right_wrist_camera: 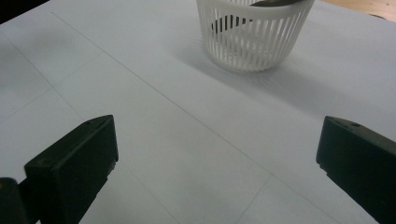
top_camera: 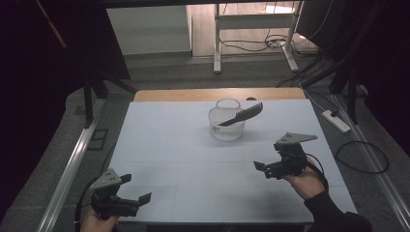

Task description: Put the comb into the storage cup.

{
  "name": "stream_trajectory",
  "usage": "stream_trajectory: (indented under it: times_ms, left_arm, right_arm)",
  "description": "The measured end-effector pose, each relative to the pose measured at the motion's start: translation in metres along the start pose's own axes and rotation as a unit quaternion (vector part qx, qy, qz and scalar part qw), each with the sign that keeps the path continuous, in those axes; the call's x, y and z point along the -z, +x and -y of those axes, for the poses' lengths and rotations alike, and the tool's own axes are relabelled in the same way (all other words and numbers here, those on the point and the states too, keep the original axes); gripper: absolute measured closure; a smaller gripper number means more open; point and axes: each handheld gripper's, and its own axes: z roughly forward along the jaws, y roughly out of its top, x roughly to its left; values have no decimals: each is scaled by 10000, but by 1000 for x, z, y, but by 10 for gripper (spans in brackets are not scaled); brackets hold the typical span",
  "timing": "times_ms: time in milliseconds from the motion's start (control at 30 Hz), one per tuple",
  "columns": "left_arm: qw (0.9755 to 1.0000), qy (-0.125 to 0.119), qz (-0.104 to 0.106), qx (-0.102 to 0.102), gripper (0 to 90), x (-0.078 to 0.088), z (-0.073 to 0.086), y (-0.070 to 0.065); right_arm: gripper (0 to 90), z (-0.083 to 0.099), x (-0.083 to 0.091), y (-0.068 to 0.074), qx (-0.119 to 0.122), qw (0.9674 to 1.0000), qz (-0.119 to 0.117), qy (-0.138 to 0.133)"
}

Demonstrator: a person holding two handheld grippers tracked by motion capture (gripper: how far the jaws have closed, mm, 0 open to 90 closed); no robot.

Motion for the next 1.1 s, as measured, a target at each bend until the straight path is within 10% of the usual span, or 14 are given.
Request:
stream_trajectory:
  times_ms: [1100]
  left_arm:
    - [10000,21,3,-27,0,0,0,0]
  right_arm:
    - [0,23,24,7,27,9999,97,76]
